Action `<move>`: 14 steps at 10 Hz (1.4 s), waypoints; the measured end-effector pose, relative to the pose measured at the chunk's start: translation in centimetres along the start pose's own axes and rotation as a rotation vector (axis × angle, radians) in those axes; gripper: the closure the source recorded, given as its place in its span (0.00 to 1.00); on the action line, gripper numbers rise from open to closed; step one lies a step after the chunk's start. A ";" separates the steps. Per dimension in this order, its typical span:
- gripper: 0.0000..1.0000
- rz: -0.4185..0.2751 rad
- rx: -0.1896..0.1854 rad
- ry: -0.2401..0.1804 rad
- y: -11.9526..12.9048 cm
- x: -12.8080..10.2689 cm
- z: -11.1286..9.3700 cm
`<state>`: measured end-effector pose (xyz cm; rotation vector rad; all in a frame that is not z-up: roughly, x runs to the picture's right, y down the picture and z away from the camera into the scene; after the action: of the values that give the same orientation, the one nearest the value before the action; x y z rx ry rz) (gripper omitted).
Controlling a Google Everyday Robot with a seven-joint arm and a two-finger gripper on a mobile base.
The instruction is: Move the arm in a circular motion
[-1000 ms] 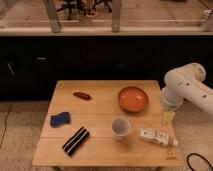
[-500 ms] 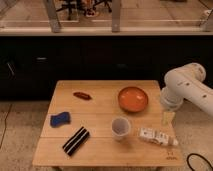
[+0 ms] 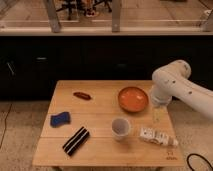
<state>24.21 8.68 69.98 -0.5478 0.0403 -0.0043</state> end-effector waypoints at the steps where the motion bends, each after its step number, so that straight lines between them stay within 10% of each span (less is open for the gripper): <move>1: 0.20 -0.007 0.002 0.001 -0.3 -0.3 0.1; 14: 0.21 -0.119 0.016 0.021 -3.3 -7.4 1.7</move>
<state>16.95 6.82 73.44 -0.5331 0.0282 -0.1264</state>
